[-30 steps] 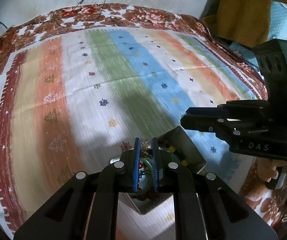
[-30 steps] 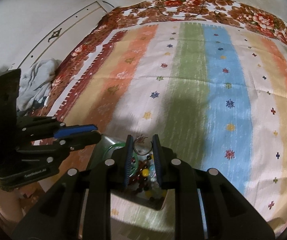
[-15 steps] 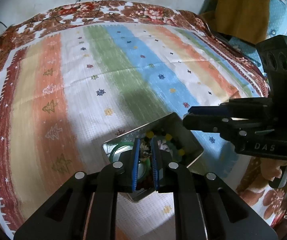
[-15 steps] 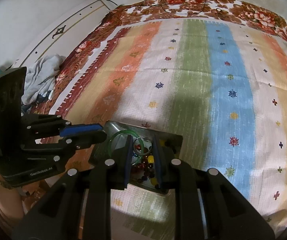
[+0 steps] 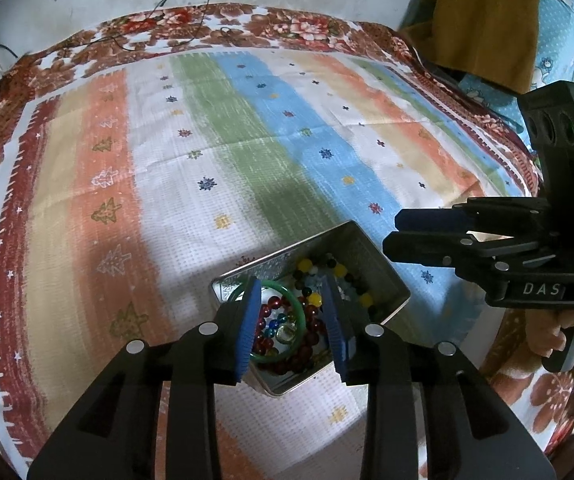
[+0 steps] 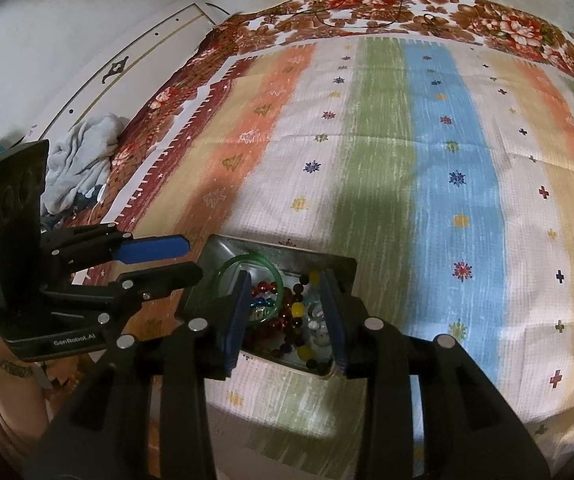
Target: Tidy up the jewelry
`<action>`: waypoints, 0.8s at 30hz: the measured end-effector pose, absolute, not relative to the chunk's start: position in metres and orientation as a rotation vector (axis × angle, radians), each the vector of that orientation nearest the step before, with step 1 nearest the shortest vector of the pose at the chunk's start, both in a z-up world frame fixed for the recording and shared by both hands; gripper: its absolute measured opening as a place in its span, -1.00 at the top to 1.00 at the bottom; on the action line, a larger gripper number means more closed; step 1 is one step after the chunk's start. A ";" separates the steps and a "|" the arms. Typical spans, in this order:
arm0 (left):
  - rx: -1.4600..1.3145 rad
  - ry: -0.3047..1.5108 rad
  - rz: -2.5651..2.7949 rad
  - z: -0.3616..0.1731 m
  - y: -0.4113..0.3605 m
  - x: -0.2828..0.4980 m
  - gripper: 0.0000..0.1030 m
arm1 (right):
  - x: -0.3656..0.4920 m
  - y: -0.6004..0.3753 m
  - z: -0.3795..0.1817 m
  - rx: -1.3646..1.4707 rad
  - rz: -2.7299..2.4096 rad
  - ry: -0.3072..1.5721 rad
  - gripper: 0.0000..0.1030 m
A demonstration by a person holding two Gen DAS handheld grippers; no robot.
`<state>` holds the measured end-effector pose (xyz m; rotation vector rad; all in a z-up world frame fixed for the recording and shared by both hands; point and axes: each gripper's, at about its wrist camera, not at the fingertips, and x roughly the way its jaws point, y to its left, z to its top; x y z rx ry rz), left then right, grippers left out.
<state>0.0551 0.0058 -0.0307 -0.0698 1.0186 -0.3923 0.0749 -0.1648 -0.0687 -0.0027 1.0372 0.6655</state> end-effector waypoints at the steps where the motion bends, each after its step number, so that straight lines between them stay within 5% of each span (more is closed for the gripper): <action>1: -0.069 1.017 -0.391 -0.030 0.006 0.055 0.39 | 0.074 -0.165 -0.069 -0.002 0.667 1.038 0.25; 24: -0.064 0.950 -0.344 -0.030 0.009 0.026 -0.60 | 0.043 -0.194 -0.070 -0.060 0.566 0.927 -0.43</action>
